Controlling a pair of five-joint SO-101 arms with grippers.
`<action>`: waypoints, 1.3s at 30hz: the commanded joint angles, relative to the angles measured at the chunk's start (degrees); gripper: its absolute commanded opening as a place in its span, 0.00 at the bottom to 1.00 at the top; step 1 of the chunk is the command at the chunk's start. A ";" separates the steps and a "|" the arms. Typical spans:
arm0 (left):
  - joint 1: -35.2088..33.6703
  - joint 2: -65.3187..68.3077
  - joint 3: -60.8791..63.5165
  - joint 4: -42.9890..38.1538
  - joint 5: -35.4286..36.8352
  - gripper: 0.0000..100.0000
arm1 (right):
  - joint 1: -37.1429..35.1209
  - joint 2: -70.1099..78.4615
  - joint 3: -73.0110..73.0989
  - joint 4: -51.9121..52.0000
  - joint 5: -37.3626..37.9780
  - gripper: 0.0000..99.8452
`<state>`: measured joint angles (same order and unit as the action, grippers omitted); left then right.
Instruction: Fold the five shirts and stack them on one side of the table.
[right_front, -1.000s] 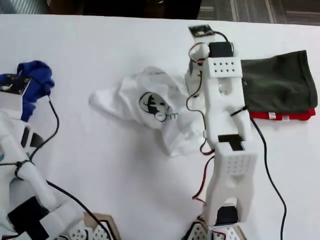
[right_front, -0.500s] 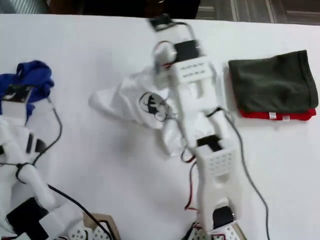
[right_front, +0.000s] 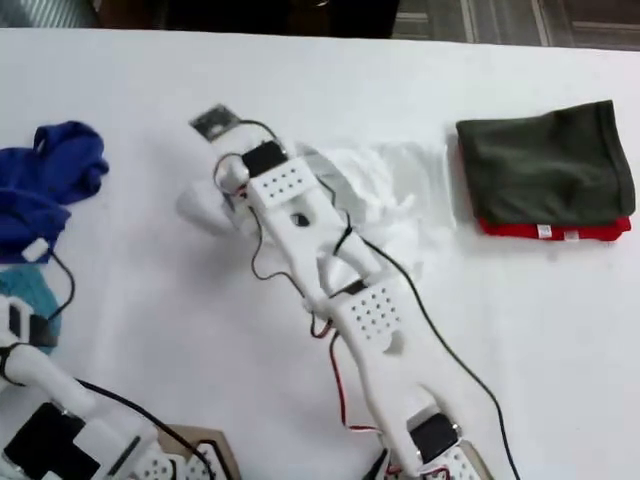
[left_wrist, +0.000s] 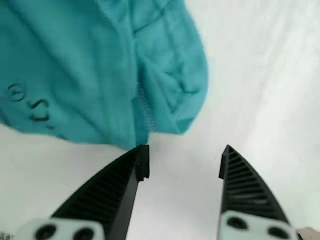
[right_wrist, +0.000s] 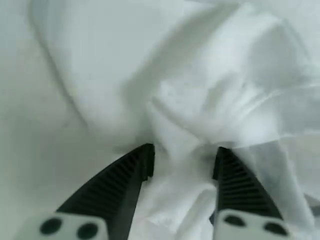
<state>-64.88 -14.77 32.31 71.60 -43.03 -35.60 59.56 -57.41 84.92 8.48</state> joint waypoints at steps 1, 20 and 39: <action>-1.85 -2.99 -6.37 3.34 -0.35 0.25 | 3.65 0.57 -1.85 -0.22 0.00 0.15; 0.00 -2.46 -10.15 6.33 -0.18 0.25 | 5.23 -22.20 -34.90 16.13 3.34 0.02; 3.25 -2.90 -8.84 5.01 0.09 0.25 | 6.90 -15.60 -23.30 16.22 3.16 0.02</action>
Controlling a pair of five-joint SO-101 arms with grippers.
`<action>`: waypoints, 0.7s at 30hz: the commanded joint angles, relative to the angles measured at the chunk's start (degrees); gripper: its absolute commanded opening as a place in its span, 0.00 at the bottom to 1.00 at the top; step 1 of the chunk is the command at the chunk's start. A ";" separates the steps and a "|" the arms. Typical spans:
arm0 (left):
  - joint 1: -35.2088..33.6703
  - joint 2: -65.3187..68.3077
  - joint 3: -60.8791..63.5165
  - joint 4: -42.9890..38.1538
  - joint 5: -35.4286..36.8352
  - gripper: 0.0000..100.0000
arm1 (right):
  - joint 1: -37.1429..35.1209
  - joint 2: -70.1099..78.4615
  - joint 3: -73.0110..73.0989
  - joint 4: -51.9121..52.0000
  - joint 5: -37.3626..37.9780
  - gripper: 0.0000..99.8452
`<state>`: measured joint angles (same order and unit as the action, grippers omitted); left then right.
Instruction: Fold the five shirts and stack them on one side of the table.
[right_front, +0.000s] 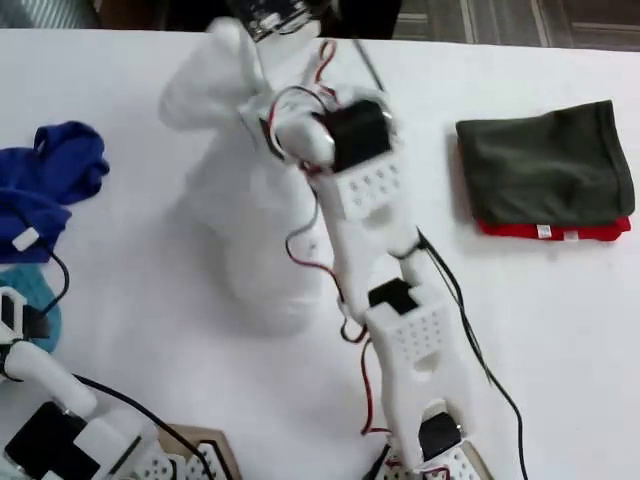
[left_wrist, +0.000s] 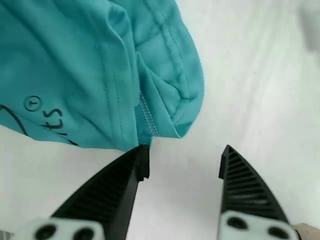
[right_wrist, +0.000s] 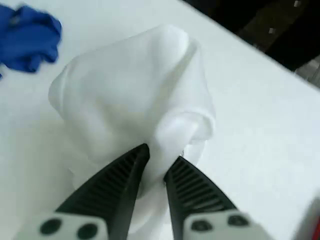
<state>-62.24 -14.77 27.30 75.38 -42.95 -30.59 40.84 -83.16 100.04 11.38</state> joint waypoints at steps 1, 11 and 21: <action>0.97 -2.81 -4.79 2.46 0.00 0.25 | 2.51 5.05 3.43 1.10 0.26 0.02; 30.86 -2.46 -3.82 15.03 -2.11 0.25 | 11.56 12.26 4.48 1.19 0.35 0.03; 52.40 -2.37 -3.56 11.87 -0.44 0.25 | 24.13 0.57 5.19 1.19 0.35 0.14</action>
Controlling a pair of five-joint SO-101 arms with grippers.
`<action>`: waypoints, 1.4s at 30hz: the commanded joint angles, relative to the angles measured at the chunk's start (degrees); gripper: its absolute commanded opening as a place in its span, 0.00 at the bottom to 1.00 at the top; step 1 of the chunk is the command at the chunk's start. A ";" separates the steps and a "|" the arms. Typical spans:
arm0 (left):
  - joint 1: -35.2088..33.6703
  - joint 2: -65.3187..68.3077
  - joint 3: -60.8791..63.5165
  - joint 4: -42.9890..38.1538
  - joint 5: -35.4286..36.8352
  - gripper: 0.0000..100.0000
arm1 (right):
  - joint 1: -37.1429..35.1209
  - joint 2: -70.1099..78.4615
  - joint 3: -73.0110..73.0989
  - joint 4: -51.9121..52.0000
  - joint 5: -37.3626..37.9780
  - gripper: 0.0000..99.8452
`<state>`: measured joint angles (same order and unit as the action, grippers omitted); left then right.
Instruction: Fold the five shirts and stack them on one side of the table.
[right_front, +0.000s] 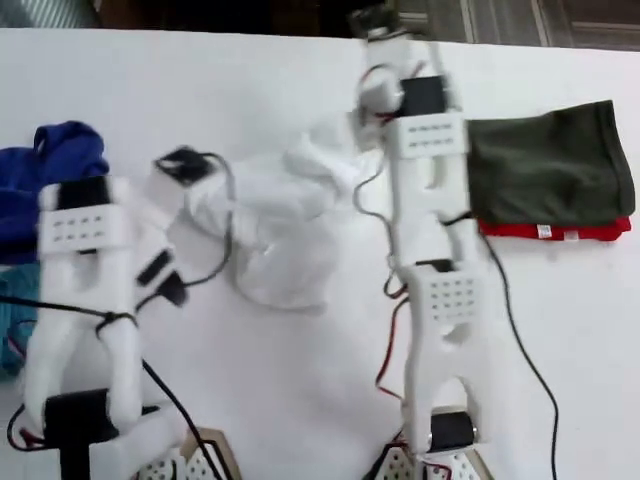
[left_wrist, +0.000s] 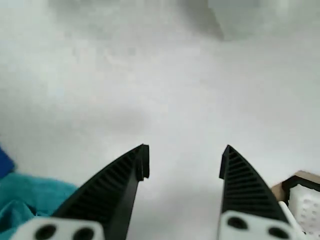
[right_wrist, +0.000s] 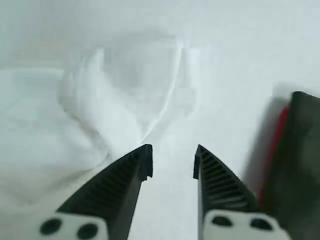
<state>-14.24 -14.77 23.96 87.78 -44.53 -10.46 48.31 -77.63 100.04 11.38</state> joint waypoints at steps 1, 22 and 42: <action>6.07 -2.37 -0.22 -0.62 1.76 0.25 | 5.49 -7.87 -0.35 1.19 0.35 0.14; 22.42 -2.37 13.41 -28.40 6.42 0.25 | 13.23 -30.46 24.97 1.19 0.44 0.14; 23.03 -2.90 13.67 -27.60 6.42 0.03 | 12.88 -31.78 26.99 1.10 0.09 0.14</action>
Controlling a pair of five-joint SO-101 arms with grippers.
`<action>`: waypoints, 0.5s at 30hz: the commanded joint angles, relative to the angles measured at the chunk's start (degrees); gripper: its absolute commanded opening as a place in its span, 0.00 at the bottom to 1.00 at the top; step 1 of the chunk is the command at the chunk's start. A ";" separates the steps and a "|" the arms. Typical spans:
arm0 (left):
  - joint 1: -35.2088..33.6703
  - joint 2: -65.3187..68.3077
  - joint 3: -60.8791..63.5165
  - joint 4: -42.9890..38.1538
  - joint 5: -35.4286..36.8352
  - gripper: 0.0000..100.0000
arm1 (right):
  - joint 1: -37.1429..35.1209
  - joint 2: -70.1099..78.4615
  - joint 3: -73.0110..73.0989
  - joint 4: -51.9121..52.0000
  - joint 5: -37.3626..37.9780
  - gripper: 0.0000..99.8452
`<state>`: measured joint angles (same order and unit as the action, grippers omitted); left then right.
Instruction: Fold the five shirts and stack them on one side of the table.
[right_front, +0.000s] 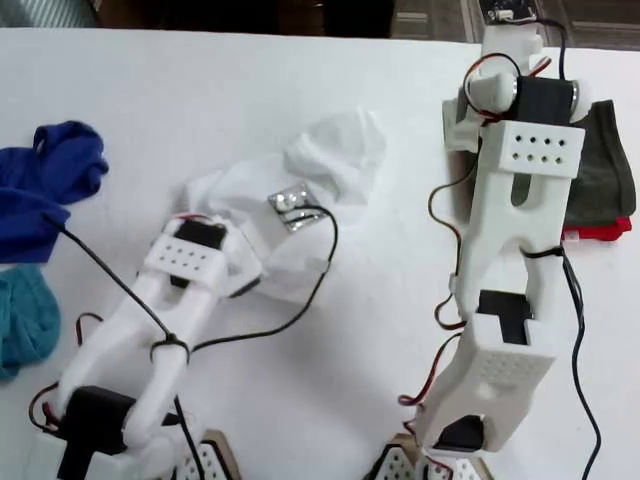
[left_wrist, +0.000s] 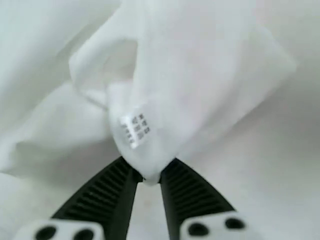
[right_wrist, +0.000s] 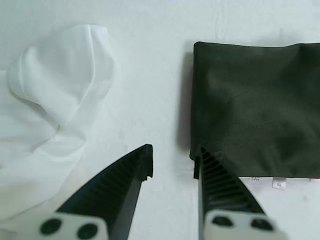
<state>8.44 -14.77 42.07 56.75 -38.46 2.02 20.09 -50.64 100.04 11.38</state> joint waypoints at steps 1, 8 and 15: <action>0.35 -2.99 -6.29 5.71 0.35 0.02 | 0.40 -3.56 0.00 1.10 -0.09 0.14; -0.70 -2.99 -21.67 28.92 -5.19 0.02 | 0.31 -3.47 0.97 0.92 -0.09 0.14; -11.08 -2.99 -33.45 45.10 -14.51 0.02 | -0.31 -3.38 1.14 -1.10 -6.33 0.15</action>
<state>2.29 -14.77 15.08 96.40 -50.59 2.02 20.09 -49.32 99.96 8.92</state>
